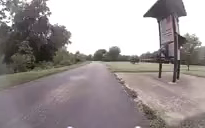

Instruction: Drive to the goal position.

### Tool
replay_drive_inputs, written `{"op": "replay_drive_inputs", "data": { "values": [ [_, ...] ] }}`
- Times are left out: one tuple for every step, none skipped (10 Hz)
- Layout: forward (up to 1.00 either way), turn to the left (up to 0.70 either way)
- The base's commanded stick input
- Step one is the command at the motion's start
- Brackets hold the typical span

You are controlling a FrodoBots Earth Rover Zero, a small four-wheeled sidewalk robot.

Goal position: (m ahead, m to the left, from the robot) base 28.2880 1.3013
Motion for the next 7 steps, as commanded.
{"op": "replay_drive_inputs", "data": {
  "values": [
    [0.70,-0.10],
    [0.70,-0.06],
    [0.70,-0.02],
    [0.70,0.00],
    [0.70,0.00],
    [0.70,0.00],
    [0.70,0.00]
  ]
}}
